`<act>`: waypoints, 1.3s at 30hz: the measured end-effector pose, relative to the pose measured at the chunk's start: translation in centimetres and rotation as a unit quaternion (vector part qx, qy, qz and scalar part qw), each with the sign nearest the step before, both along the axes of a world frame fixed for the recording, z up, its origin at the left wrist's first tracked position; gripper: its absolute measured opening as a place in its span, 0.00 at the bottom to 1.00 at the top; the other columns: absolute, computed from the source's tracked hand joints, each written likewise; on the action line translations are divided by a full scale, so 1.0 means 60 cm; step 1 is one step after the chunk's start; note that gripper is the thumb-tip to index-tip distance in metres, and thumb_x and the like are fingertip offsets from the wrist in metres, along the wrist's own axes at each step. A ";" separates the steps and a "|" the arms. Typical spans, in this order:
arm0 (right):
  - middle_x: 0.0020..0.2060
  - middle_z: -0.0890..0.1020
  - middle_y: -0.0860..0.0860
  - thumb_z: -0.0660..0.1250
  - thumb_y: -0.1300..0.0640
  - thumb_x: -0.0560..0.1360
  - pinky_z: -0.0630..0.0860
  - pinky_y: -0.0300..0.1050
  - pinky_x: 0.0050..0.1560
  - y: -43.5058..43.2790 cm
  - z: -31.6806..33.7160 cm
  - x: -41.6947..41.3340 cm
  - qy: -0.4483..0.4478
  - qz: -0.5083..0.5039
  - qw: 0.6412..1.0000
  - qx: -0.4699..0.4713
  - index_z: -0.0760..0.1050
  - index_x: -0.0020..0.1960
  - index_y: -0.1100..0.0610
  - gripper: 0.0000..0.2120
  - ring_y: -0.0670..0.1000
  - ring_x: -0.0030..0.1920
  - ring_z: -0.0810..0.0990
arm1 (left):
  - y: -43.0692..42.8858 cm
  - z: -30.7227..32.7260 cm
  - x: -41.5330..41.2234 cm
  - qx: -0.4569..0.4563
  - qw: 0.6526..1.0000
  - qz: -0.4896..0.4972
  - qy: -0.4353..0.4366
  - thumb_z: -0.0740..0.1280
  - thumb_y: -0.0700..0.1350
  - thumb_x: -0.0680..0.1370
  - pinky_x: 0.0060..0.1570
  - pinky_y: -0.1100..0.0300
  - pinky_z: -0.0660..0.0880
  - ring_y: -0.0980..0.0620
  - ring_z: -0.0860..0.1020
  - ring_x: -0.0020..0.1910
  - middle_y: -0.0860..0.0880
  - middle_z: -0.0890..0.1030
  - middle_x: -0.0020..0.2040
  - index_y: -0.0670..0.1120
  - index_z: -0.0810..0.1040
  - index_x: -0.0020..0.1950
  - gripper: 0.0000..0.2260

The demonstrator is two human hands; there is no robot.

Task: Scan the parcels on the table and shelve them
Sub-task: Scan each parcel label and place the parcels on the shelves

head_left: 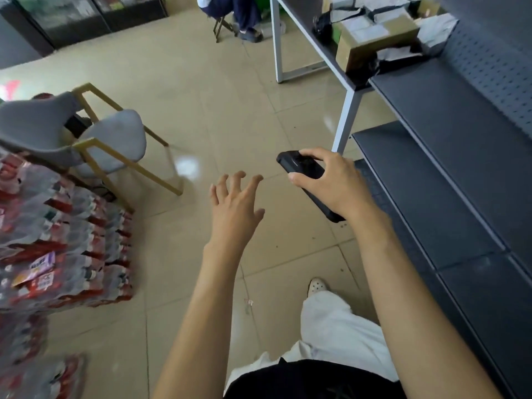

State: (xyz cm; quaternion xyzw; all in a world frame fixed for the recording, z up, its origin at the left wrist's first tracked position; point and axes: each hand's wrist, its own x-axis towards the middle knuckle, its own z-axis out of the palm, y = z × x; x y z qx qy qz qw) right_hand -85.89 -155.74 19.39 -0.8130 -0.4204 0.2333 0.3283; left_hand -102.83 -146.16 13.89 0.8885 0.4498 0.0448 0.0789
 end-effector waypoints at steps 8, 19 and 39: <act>0.61 0.81 0.48 0.69 0.40 0.74 0.77 0.52 0.58 0.239 0.022 0.245 -0.018 0.008 1.000 0.013 0.73 0.70 0.46 0.26 0.53 0.61 0.77 | 0.248 0.019 0.217 0.011 0.999 0.023 -0.048 0.71 0.49 0.76 0.73 0.45 0.55 0.42 0.57 0.75 0.49 0.65 0.73 0.55 0.66 0.74 0.27; 0.60 0.80 0.46 0.70 0.38 0.73 0.77 0.50 0.54 0.599 -0.013 0.396 -0.011 0.033 0.999 -0.023 0.73 0.69 0.43 0.27 0.51 0.57 0.78 | 0.647 0.011 0.376 -0.006 0.998 0.016 -0.061 0.71 0.48 0.76 0.72 0.46 0.56 0.42 0.59 0.74 0.50 0.67 0.72 0.56 0.67 0.73 0.27; 0.60 0.81 0.44 0.71 0.42 0.72 0.76 0.49 0.58 1.117 -0.028 0.809 0.039 -0.136 0.990 0.006 0.75 0.67 0.46 0.24 0.49 0.59 0.78 | 1.224 0.020 0.835 -0.030 0.988 -0.132 -0.068 0.71 0.47 0.77 0.70 0.47 0.59 0.43 0.62 0.73 0.49 0.68 0.72 0.54 0.67 0.73 0.26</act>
